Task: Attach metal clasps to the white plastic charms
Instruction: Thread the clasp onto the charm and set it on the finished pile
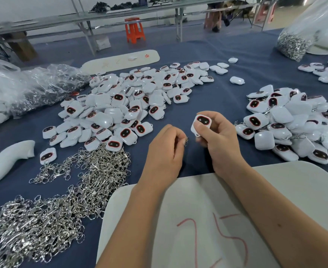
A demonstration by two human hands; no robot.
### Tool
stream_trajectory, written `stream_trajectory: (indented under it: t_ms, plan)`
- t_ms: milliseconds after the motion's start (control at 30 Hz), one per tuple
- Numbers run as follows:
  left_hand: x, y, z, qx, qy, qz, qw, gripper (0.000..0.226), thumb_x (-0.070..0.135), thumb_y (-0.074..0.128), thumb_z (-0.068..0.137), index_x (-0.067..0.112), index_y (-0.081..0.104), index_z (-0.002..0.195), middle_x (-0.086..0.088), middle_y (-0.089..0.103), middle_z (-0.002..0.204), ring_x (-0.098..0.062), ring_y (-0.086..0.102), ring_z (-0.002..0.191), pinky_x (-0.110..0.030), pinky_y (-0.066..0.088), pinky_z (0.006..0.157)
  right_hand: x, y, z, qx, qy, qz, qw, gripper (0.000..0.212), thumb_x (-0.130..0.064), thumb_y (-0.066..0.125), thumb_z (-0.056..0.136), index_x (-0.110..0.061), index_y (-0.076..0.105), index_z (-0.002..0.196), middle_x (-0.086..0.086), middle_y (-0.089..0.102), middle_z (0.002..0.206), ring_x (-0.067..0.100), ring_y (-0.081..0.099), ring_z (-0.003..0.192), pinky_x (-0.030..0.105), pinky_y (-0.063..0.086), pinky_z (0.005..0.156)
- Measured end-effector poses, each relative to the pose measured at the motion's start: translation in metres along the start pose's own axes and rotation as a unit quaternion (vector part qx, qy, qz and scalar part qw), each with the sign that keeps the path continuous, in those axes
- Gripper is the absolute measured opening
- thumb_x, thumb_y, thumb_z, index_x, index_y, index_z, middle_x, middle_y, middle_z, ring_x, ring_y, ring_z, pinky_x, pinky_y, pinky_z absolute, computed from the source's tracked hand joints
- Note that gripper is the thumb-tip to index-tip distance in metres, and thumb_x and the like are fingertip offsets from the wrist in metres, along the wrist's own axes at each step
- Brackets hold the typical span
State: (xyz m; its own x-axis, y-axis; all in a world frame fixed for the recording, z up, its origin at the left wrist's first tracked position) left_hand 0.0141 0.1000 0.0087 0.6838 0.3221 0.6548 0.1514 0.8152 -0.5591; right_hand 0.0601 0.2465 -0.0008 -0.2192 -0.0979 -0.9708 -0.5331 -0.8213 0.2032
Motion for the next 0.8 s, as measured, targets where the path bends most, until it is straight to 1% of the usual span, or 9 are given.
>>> stream_trajectory:
  t_ms: [33,100,167,267,567,800]
  plan:
    - [0.0005,0.0000,-0.0003,-0.005,0.000,0.001,1.000,0.015,0.004,0.057,0.095,0.017,0.057,0.086,0.011,0.055,0.085,-0.011,0.053,0.079,-0.018,0.037,0.070,-0.0005,-0.0007,-0.0004,0.010,-0.001,-0.001,1.000,0.012,-0.011,0.076,0.093,-0.016,0.067,0.098,0.000,0.067,0.081,0.012,0.054,0.061,0.020,0.046,0.054]
    - [0.0009,0.0006,-0.0006,-0.017,-0.001,0.001,1.000,0.015,0.004,0.057,0.094,0.017,0.057,0.086,0.010,0.055,0.084,-0.012,0.052,0.078,-0.020,0.038,0.068,0.0003,-0.0019,-0.0008,0.028,-0.002,-0.022,0.999,0.021,-0.015,0.081,0.089,-0.016,0.061,0.092,-0.001,0.064,0.073,0.012,0.048,0.052,0.020,0.041,0.048]
    - [0.0013,0.0019,-0.0008,-0.033,-0.003,-0.002,0.999,0.014,0.005,0.058,0.093,0.017,0.058,0.086,0.009,0.056,0.085,-0.014,0.053,0.077,-0.024,0.041,0.068,0.0008,-0.0023,-0.0014,0.036,0.001,-0.048,0.998,0.026,-0.018,0.084,0.087,-0.015,0.059,0.089,-0.001,0.065,0.070,0.014,0.049,0.049,0.022,0.041,0.046]
    - [0.0022,0.0030,-0.0010,-0.048,-0.003,-0.003,0.999,0.013,0.006,0.059,0.092,0.017,0.057,0.086,0.008,0.056,0.085,-0.016,0.054,0.076,-0.031,0.044,0.067,0.0007,-0.0017,-0.0021,0.043,0.004,-0.073,0.996,0.029,-0.020,0.084,0.086,-0.012,0.056,0.090,-0.001,0.068,0.068,0.016,0.053,0.047,0.025,0.043,0.044]
    - [0.0030,0.0063,-0.0026,-0.053,-0.008,0.021,0.998,0.013,0.006,0.056,0.093,0.015,0.056,0.084,0.008,0.053,0.083,-0.014,0.050,0.072,-0.033,0.043,0.065,0.0028,-0.0009,-0.0029,0.042,-0.002,-0.111,0.993,0.029,-0.019,0.081,0.087,-0.013,0.052,0.087,0.004,0.071,0.072,0.019,0.056,0.045,0.027,0.045,0.043]
    - [0.0052,0.0083,-0.0049,-0.057,-0.022,0.049,0.997,0.010,0.007,0.054,0.096,0.013,0.057,0.088,0.004,0.055,0.087,-0.014,0.050,0.076,-0.034,0.044,0.071,0.0033,-0.0013,-0.0037,0.061,-0.024,-0.152,0.986,0.029,-0.017,0.079,0.086,-0.015,0.050,0.083,0.005,0.069,0.072,0.021,0.058,0.046,0.030,0.047,0.047]
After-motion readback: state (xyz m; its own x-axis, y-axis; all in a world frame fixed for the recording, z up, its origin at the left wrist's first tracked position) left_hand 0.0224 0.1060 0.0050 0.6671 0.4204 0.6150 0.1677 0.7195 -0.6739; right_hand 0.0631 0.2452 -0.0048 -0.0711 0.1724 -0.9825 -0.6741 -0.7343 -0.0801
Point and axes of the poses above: each hand's wrist, its own z-axis towards the middle knuckle, its own y-axis out of the palm, x = y × z, the point moved 3 cm from there along z, towards the middle knuckle
